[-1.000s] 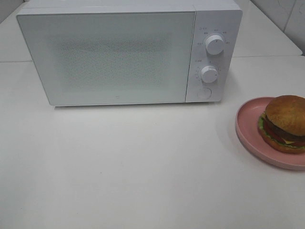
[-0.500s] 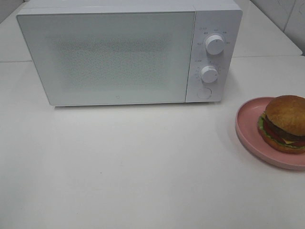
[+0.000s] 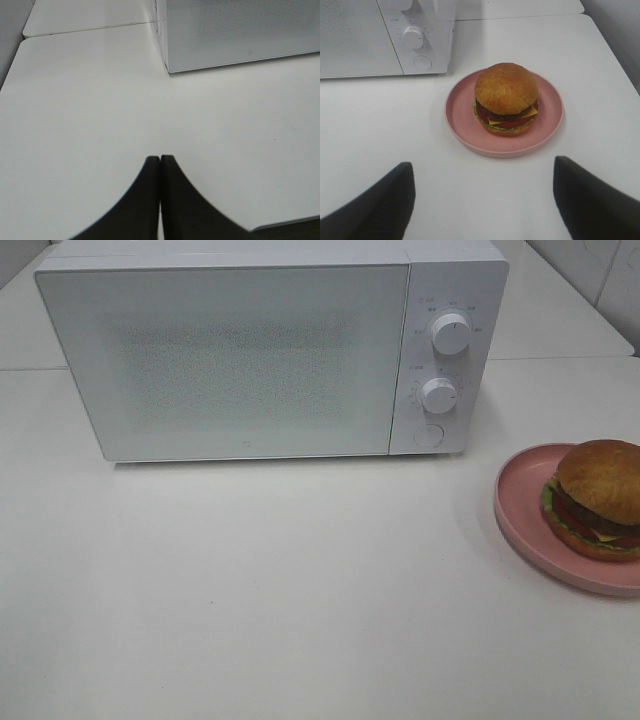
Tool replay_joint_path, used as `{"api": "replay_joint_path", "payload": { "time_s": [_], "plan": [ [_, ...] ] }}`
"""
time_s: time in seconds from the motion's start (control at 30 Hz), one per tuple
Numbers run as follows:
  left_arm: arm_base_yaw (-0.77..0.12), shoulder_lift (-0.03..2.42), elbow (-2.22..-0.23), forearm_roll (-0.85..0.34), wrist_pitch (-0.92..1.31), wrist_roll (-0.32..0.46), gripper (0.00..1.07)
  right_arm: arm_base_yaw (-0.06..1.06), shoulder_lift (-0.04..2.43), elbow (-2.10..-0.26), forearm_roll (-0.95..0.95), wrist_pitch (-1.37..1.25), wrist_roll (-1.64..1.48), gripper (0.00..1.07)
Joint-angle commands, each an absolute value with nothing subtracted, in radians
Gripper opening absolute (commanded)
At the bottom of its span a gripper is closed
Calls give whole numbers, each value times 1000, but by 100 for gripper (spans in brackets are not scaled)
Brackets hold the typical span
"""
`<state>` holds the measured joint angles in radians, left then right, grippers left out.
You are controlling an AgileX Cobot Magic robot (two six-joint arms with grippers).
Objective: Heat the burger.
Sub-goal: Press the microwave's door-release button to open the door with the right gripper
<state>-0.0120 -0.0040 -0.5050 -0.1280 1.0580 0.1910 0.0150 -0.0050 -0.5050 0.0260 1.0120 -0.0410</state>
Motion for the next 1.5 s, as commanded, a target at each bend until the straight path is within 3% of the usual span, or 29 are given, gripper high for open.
{"api": "replay_joint_path", "payload": {
  "time_s": [0.03,0.37,1.0,1.27,1.33,1.43,1.5],
  "plan": [
    [-12,-24,-505,-132,1045,192,0,17,-31,-504,25,1001,-48,73],
    [-12,-24,-505,-132,1045,192,0,17,35,-529,27,953,-47,73],
    [-12,-24,-505,-132,1045,192,0,17,559,-542,28,429,-47,72],
    [-12,-24,-505,-132,1045,192,0,17,763,-542,28,202,-47,60],
    [-12,-24,-505,-132,1045,192,0,17,848,-542,28,83,-47,47],
    [-12,-24,-505,-132,1045,192,0,17,871,-542,28,52,-47,42],
    [-12,-24,-505,-132,1045,192,0,17,934,-542,28,-25,-47,29]
  ]
}}
